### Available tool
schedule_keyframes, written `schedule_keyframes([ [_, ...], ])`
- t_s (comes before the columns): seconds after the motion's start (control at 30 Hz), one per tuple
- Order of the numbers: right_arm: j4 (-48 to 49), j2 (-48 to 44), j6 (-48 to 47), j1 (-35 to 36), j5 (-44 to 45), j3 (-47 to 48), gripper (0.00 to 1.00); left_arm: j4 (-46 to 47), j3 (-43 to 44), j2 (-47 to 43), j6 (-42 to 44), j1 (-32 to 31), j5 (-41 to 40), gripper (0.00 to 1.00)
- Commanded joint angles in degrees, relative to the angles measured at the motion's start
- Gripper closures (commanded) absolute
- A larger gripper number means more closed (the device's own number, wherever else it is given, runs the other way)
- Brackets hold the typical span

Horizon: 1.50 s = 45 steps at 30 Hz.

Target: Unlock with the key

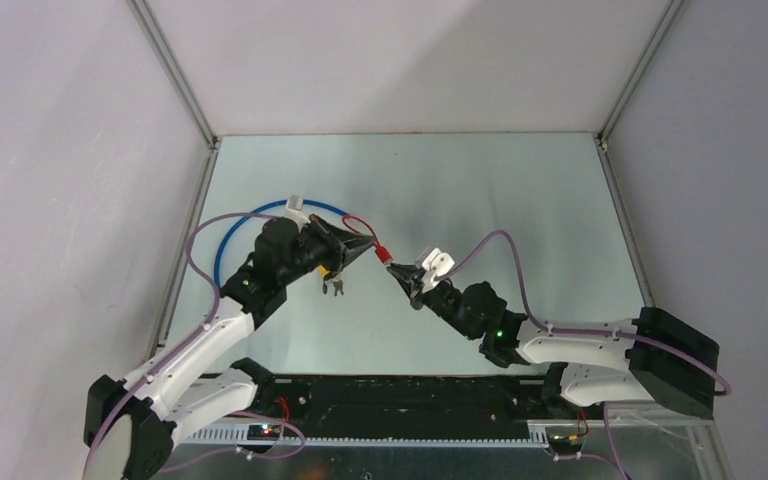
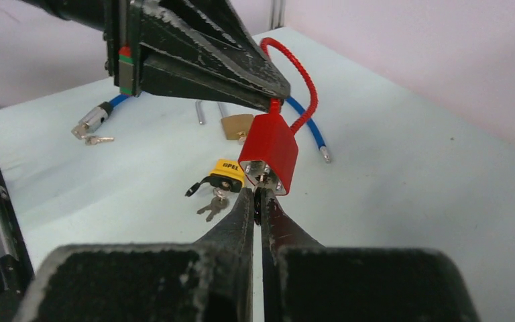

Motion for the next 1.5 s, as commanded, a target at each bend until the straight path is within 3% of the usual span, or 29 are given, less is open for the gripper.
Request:
schedule_keyframes([
  [0.0, 8.4, 2.8, -14.7, 3.4, 7.3, 1.5, 1.0, 0.9, 0.0, -0.5, 1.9, -1.2, 2.6, 1.0],
  [0.23, 19.3, 11.8, -40.7, 6.2, 19.1, 4.3, 1.0, -0.2, 1.7, 1.8, 2.4, -5.5, 2.0, 1.0],
  [0.43, 29.8, 17.9, -53.9, 6.3, 21.7, 5.5, 1.0, -3.3, 3.3, 3.4, 4.2, -7.0, 1.5, 1.0],
  [0.47, 30.6, 18.2, -54.9, 6.6, 21.8, 5.5, 1.0, -4.0, 3.8, 3.6, 5.0, -6.9, 1.2, 0.99],
  [0.5, 31.5, 18.6, -56.4, 7.0, 21.9, 5.5, 1.0, -4.9, 4.1, 3.6, 5.4, -6.8, 1.0, 0.91],
  [0.63, 32.8, 19.4, -59.3, 8.7, 22.6, 5.5, 1.0, -5.6, 4.5, 4.2, 6.3, -6.6, 1.0, 0.58],
  [0.73, 33.7, 19.8, -59.7, 9.5, 22.9, 5.5, 1.0, -5.9, 4.6, 5.5, 6.1, -6.5, 1.5, 0.43],
  [1.17, 34.9, 20.6, -59.8, 10.7, 22.6, 4.0, 1.0, -5.9, 3.8, 1.0, 5.9, -2.8, 1.3, 0.26],
  [1.47, 35.2, 18.9, -58.9, 11.7, 21.0, 2.6, 1.0, -5.9, 4.6, 1.6, 5.8, -0.6, 3.1, 0.23],
])
